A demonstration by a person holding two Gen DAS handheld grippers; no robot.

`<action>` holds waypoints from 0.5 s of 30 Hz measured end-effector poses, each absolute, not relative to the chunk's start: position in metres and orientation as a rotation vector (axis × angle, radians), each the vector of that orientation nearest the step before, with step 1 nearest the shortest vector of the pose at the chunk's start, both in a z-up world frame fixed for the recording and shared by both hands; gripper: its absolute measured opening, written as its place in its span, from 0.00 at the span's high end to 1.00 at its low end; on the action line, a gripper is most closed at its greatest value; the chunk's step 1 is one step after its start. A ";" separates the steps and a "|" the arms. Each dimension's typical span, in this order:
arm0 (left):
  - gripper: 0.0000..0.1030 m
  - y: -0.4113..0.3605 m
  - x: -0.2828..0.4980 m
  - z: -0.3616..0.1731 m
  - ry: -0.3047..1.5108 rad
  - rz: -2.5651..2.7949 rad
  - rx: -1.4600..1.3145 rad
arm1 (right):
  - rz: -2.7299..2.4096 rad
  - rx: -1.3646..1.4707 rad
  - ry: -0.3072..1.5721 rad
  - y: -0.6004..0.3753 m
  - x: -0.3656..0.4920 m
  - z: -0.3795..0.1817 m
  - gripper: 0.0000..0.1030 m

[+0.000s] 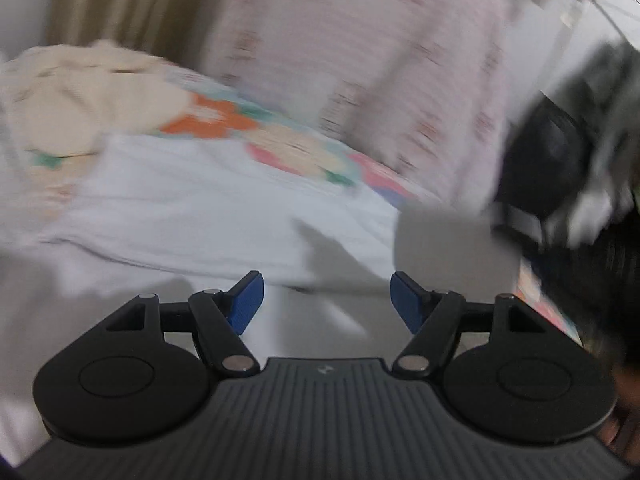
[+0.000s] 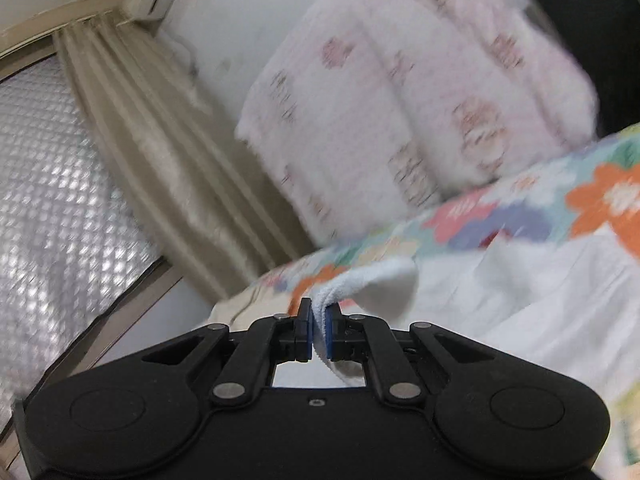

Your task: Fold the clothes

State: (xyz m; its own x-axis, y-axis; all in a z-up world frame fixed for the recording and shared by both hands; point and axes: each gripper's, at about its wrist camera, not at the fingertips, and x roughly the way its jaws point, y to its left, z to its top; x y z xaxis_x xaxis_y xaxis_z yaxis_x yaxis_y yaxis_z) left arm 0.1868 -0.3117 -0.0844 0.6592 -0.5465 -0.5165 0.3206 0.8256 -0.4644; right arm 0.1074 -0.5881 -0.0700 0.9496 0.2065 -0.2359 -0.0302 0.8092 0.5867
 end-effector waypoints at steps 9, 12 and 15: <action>0.33 -0.312 0.189 -0.107 0.799 -0.483 -0.407 | 0.181 0.286 0.527 -0.530 0.125 -0.113 0.91; 0.32 -0.316 0.176 -0.107 0.780 -0.443 -0.326 | 0.272 0.291 0.604 -0.522 0.126 -0.116 0.86; 0.32 -0.315 0.169 -0.106 0.755 -0.461 -0.312 | 0.300 0.195 0.663 -0.529 0.123 -0.105 0.75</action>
State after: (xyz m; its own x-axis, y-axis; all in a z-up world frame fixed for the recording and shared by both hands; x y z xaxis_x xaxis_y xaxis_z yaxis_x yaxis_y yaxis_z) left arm 0.1690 -0.3146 -0.1059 0.6364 -0.5058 -0.5824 0.2869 0.8561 -0.4299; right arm 0.1225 -0.5286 -0.1046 0.7477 0.3340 -0.5739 -0.2106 0.9390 0.2720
